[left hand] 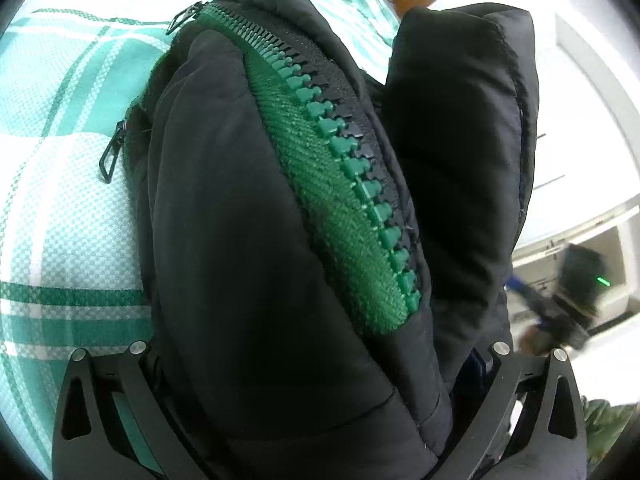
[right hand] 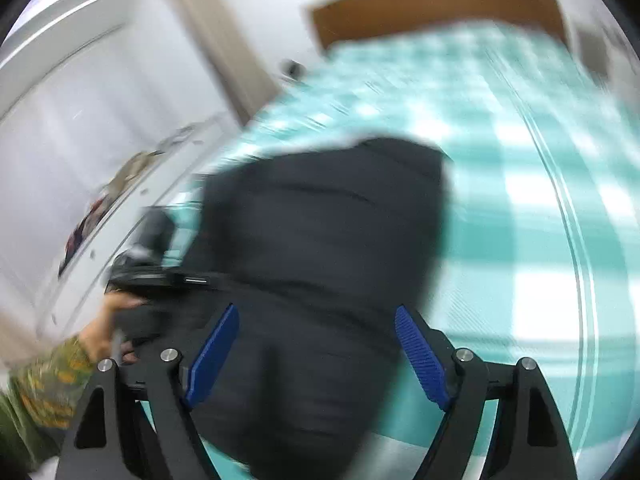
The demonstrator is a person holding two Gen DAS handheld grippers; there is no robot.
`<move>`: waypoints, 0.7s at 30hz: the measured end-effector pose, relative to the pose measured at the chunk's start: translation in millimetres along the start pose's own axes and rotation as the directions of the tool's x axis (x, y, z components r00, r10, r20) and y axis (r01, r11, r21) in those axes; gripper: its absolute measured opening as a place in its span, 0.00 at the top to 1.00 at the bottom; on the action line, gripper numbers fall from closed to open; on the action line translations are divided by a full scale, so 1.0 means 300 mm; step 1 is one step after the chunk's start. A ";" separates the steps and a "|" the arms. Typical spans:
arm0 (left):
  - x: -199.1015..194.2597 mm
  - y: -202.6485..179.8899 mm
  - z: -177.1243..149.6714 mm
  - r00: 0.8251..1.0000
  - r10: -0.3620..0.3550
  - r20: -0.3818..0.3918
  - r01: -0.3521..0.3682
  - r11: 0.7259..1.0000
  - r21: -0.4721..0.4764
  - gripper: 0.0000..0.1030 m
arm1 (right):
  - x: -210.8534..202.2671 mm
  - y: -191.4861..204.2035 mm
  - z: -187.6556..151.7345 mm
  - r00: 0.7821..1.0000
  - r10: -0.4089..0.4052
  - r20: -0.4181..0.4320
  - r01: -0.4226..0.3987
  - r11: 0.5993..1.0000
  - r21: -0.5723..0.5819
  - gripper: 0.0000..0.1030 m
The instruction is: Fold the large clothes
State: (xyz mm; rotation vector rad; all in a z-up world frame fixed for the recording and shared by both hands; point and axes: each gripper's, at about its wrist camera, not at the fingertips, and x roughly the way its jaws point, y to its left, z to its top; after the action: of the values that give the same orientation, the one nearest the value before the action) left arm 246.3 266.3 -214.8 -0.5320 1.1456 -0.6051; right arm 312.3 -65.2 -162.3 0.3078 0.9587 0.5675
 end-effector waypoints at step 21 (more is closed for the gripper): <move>-0.183 -0.332 0.077 0.958 0.057 0.283 -0.064 0.998 0.018 0.05 | 0.076 0.137 0.362 0.900 0.435 0.040 -0.421 0.888 -0.188 0.34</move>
State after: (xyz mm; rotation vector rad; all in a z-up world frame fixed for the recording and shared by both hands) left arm 235.6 233.6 -104.1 -0.5396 0.8791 -0.4735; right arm 400.3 -18.6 -98.6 0.3855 0.7557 1.0325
